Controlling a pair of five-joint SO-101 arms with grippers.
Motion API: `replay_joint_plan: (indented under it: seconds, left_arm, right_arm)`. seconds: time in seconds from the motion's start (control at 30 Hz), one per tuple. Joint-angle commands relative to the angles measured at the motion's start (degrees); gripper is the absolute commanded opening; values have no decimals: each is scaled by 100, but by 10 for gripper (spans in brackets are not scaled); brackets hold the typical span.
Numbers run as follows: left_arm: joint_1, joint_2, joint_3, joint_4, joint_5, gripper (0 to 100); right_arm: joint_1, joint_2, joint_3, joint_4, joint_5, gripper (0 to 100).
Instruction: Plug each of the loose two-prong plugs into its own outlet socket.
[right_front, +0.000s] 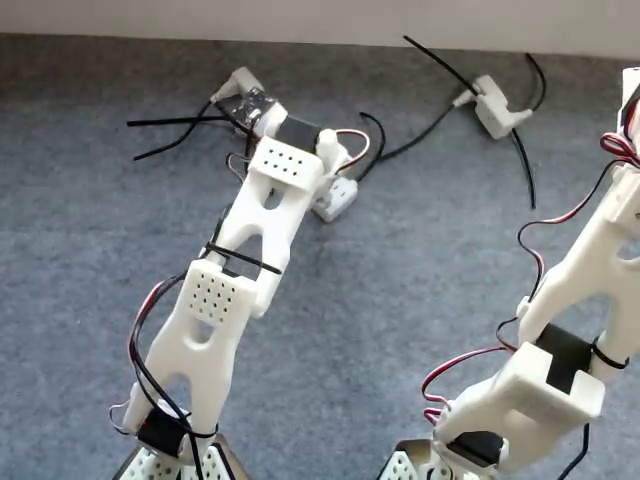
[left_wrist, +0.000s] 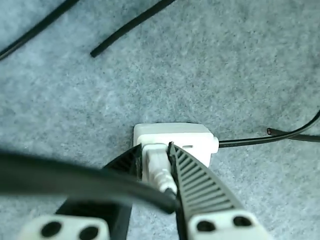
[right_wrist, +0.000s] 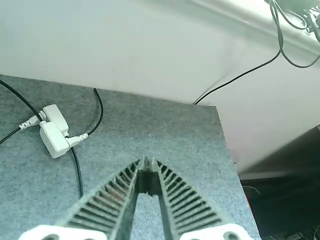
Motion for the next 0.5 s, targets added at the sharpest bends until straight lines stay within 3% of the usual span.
replay_joint_plan:
  seconds: [0.0,0.3,0.47]
  left_arm:
    - [-259,-4,13,-167,-176,5]
    - [-549,4,22,1064,-211,5]
    - [-1121,4,338,1116,-246,5]
  right_arm:
    - [-57,-101,-22,-84,-70,9]
    - [-66,-101,-22,-84,-70,9]
    - [-66,-101,-22,-101,-70,9]
